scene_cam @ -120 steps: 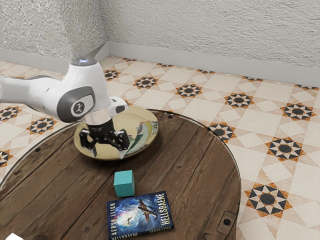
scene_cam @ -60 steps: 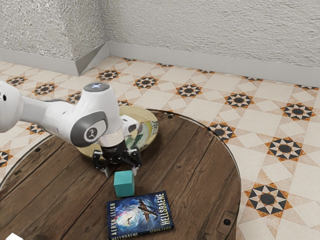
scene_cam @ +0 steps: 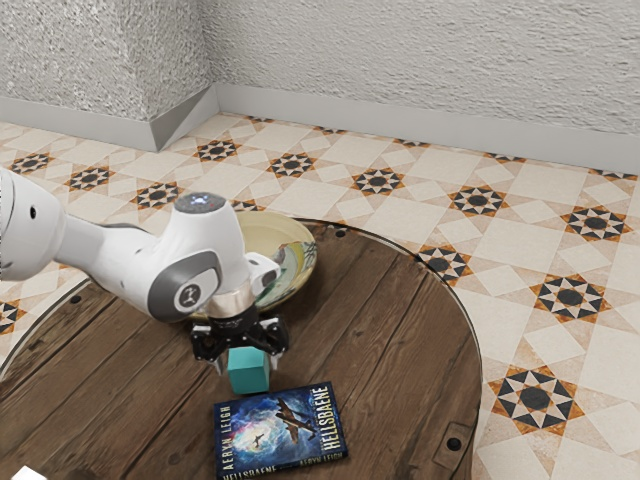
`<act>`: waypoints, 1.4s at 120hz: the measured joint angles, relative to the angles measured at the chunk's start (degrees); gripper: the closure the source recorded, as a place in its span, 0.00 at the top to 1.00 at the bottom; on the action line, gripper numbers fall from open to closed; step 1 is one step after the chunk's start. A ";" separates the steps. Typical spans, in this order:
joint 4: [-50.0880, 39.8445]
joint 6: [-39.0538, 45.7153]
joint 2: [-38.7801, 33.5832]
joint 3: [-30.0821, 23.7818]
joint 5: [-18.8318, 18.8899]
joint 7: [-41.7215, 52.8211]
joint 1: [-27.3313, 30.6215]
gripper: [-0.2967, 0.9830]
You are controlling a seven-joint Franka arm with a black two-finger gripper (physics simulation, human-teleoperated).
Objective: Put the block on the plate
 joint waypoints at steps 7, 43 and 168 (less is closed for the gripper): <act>0.01 0.50 0.63 0.00 0.02 -0.25 1.20 0.77; 0.22 1.79 2.28 0.00 0.08 -1.17 2.08 0.77; 2.03 4.82 2.88 -0.13 2.35 -0.76 1.48 0.49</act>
